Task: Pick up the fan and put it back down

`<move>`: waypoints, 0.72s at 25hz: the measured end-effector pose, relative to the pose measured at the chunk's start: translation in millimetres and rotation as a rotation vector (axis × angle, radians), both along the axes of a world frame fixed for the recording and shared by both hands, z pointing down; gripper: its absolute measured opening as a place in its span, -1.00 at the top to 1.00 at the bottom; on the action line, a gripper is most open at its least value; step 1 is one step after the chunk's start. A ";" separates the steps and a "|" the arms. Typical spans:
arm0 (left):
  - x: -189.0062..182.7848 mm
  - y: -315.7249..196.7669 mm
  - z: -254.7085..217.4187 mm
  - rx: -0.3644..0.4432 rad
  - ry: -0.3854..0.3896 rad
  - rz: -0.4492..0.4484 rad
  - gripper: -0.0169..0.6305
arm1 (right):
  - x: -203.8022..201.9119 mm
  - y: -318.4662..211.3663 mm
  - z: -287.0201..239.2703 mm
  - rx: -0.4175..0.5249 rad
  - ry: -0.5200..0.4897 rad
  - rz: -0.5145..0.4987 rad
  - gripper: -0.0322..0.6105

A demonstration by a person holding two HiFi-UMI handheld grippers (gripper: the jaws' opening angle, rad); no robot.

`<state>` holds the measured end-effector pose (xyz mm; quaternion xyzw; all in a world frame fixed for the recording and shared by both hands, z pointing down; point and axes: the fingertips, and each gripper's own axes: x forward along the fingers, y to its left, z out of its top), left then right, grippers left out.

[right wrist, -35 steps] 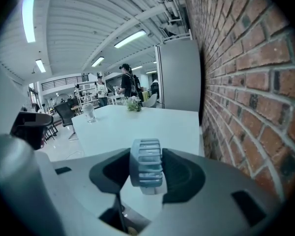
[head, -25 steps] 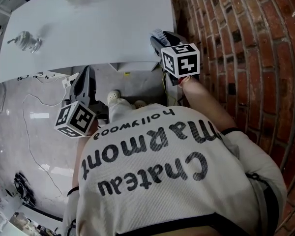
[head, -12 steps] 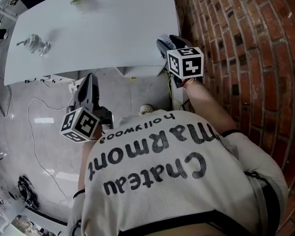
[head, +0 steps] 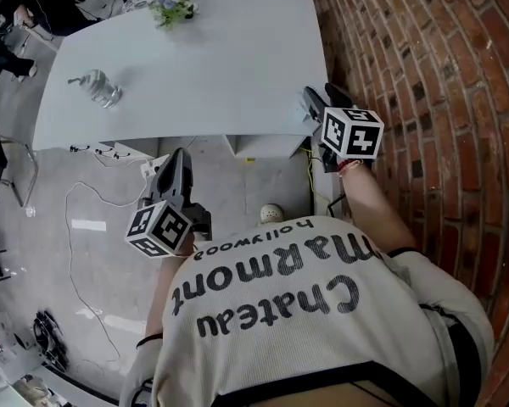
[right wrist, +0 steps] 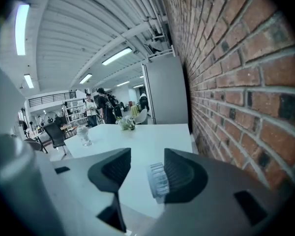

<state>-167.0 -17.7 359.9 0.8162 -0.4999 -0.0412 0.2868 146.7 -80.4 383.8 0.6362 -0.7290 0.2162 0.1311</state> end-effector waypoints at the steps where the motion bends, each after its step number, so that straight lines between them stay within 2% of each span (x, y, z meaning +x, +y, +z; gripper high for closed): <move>1: -3.3 2.5 -1.3 0.001 0.002 -0.001 0.94 | -3.9 3.0 -4.2 0.007 -0.007 0.001 0.23; 7: -21.5 18.2 -8.9 0.017 0.006 0.002 0.94 | -32.4 18.4 -21.5 0.045 -0.027 0.000 0.33; 18: -52.1 57.5 -24.4 0.048 0.013 -0.009 0.94 | -111.9 62.4 -19.8 -0.018 -0.121 -0.078 0.71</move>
